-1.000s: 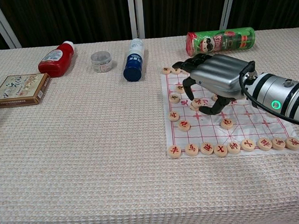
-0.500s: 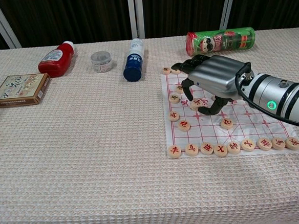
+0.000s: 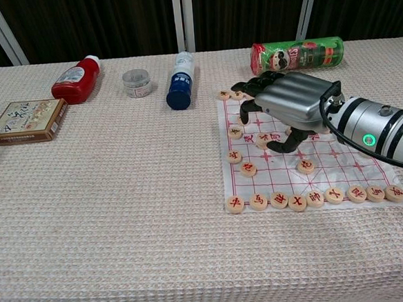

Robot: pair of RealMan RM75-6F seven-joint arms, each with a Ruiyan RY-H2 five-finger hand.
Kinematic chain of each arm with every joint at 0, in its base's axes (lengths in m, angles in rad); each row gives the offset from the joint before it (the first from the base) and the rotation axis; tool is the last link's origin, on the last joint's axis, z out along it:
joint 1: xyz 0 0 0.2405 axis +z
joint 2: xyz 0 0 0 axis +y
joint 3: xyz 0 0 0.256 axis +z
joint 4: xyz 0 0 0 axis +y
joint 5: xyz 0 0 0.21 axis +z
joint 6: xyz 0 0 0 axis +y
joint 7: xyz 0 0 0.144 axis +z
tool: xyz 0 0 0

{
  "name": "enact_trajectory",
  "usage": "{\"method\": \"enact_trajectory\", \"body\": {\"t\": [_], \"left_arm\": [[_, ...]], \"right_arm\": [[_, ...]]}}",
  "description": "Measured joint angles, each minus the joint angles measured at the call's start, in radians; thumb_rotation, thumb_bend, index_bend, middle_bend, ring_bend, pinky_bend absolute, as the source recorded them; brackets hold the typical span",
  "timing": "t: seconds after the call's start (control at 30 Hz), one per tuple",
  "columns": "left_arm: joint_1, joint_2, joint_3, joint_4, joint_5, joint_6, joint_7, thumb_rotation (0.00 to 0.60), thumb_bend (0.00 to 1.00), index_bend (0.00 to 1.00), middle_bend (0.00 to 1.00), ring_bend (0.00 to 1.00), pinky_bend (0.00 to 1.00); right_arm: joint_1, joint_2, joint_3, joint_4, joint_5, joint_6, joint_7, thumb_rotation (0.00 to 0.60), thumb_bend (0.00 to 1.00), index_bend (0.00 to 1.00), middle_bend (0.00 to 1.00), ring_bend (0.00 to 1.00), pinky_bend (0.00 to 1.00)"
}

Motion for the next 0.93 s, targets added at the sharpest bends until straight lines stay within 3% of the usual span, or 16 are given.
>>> {"method": "enact_trajectory", "body": {"t": [0.13, 0.33, 0.53, 0.67, 0.93], "left_arm": [[0.003, 0.001, 0.0, -0.002, 0.007, 0.012, 0.002, 0.47, 0.13, 0.11, 0.12, 0.12, 0.21], [0.019, 0.006, 0.001, -0.007, 0.028, 0.066, 0.029, 0.468, 0.13, 0.11, 0.12, 0.12, 0.21], [0.071, 0.017, 0.017, -0.018, 0.066, 0.166, 0.062, 0.466, 0.13, 0.11, 0.12, 0.12, 0.21], [0.117, 0.018, 0.042, -0.013, 0.066, 0.192, 0.099, 0.458, 0.12, 0.11, 0.12, 0.12, 0.21], [0.159, -0.006, 0.071, 0.034, 0.091, 0.228, 0.062, 0.449, 0.1, 0.11, 0.12, 0.12, 0.21]], "right_arm": [[-0.025, 0.055, -0.012, -0.061, -0.03, 0.055, 0.01, 0.6, 0.29, 0.18, 0.0, 0.0, 0.0], [-0.141, 0.215, -0.058, -0.175, -0.098, 0.25, 0.067, 0.6, 0.24, 0.01, 0.0, 0.0, 0.0], [-0.37, 0.386, -0.122, -0.231, -0.116, 0.517, 0.175, 0.6, 0.21, 0.0, 0.0, 0.0, 0.0], [-0.539, 0.451, -0.147, -0.21, -0.06, 0.647, 0.238, 0.6, 0.2, 0.0, 0.0, 0.0, 0.0], [-0.671, 0.444, -0.153, -0.078, 0.02, 0.666, 0.485, 0.6, 0.2, 0.0, 0.0, 0.0, 0.0]]}}
